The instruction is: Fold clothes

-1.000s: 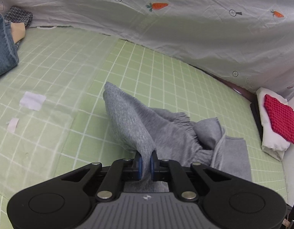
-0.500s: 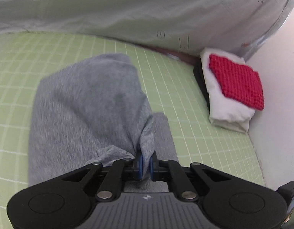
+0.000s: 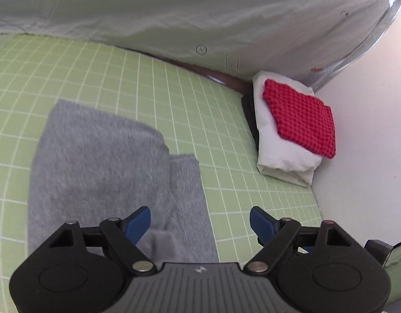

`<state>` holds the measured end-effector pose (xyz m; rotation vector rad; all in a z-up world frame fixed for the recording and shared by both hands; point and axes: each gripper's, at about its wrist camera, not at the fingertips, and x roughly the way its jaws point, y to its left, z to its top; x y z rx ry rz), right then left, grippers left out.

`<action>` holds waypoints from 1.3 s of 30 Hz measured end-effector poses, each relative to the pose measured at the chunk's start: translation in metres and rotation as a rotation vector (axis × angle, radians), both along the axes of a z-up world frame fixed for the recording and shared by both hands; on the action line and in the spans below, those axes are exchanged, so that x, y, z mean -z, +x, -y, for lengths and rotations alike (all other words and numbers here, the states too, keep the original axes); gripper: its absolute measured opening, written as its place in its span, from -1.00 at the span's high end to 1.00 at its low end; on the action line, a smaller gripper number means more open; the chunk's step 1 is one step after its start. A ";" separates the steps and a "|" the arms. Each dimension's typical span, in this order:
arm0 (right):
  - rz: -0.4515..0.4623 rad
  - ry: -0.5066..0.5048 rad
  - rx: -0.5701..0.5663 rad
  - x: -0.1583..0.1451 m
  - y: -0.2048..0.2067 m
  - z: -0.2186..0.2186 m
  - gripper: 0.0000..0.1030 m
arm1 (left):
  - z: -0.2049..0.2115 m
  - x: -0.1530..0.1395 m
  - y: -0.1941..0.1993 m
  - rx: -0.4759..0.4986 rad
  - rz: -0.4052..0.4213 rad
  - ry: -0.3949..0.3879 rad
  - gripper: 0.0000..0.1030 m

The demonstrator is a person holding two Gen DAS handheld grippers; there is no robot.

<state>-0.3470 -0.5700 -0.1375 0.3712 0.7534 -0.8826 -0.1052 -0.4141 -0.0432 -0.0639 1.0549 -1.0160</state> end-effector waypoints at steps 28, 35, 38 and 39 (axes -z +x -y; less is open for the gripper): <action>0.270 0.411 -0.080 0.025 0.053 0.002 0.81 | -0.053 0.047 0.069 -0.033 -0.055 0.131 -0.76; 0.301 0.413 -0.075 0.019 0.033 0.019 -0.43 | -0.042 0.068 0.064 -0.006 -0.128 0.155 -0.81; 0.301 0.464 -0.099 0.027 0.046 0.026 -0.52 | -0.040 0.075 0.071 -0.019 -0.171 0.139 -0.81; 0.288 0.479 -0.107 0.030 0.051 0.028 -0.52 | -0.038 0.077 0.072 -0.018 -0.181 0.136 -0.81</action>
